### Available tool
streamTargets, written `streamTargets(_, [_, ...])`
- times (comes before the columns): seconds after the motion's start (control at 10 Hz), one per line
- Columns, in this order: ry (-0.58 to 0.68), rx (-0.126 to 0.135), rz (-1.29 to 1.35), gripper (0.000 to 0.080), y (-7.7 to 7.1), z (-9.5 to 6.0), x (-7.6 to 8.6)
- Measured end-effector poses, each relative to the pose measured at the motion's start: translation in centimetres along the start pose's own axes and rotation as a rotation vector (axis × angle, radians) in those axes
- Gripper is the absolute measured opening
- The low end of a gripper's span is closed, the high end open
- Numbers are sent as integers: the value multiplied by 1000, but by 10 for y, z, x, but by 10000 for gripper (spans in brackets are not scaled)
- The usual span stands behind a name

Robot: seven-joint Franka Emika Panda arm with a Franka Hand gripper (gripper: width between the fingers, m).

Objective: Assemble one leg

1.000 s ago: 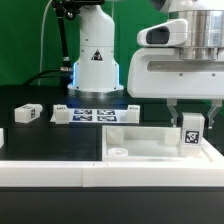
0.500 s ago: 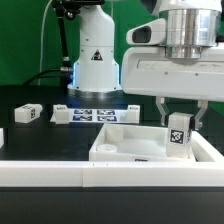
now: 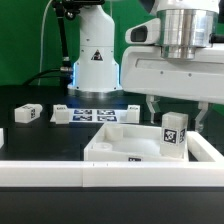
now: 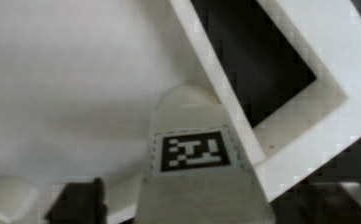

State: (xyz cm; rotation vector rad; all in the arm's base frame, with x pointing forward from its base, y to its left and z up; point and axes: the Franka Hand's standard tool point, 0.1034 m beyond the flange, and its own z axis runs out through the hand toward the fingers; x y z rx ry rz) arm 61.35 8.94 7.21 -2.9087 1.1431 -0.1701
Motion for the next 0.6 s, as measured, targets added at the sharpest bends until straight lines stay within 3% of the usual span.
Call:
streamTargets(0.1, [0, 0, 0, 618, 0, 0, 0])
streamTargets(0.6, [0, -1, 0, 649, 0, 1, 0])
